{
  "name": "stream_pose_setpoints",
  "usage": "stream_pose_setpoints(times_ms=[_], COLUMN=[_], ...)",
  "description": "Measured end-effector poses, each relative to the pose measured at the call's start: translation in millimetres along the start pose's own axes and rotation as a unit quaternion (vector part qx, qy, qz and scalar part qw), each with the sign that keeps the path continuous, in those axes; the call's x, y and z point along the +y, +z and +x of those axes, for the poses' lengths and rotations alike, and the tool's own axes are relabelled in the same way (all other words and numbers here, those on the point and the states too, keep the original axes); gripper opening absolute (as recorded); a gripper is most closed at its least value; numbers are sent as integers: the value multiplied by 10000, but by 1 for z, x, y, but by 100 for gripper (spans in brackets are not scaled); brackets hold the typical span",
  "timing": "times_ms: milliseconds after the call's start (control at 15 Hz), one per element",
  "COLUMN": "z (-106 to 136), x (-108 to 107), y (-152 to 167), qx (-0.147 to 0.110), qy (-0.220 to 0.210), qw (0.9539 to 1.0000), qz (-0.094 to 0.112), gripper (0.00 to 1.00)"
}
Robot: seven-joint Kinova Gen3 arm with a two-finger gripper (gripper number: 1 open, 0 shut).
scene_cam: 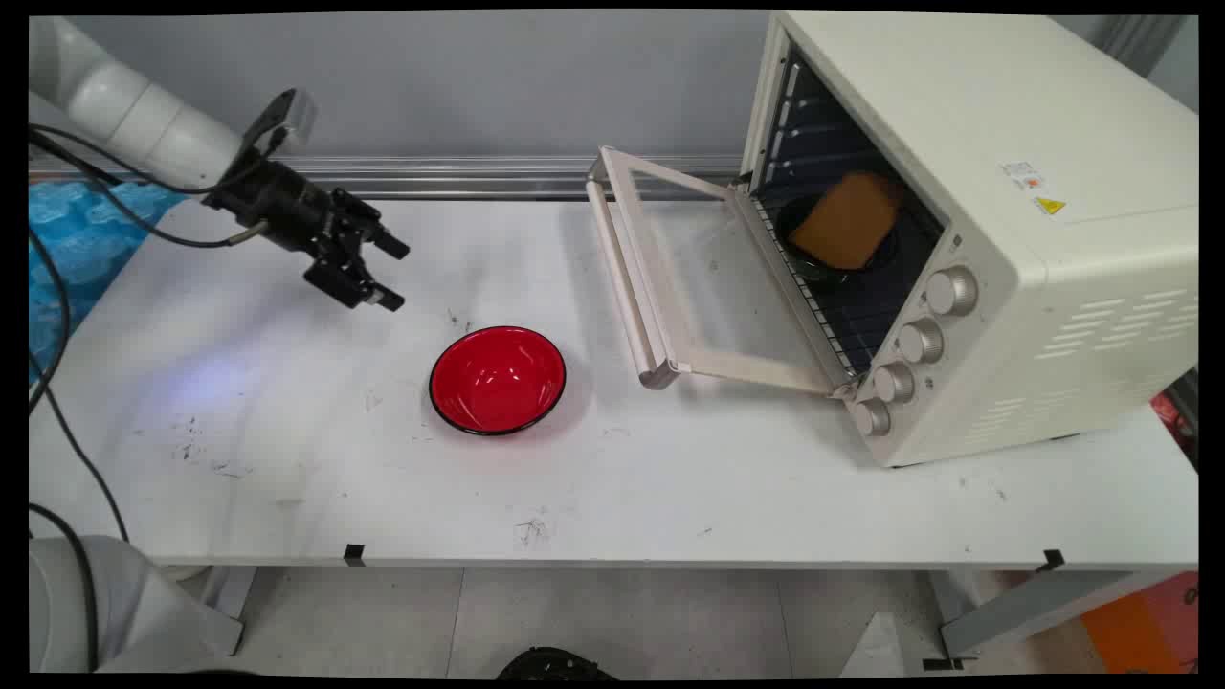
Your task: Close the oven
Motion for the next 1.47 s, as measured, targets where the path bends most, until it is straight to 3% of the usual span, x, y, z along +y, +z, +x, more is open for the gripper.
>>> stream_pose_setpoints(times_ms=[667,1400,1467], z=[51,99,103], x=[-2,-7,-8], y=[56,158,166], qx=[210,422,441], qy=[-21,-135,-143], qw=[9998,9990,9989], qz=[63,3,-3], gripper=[100,100,0])
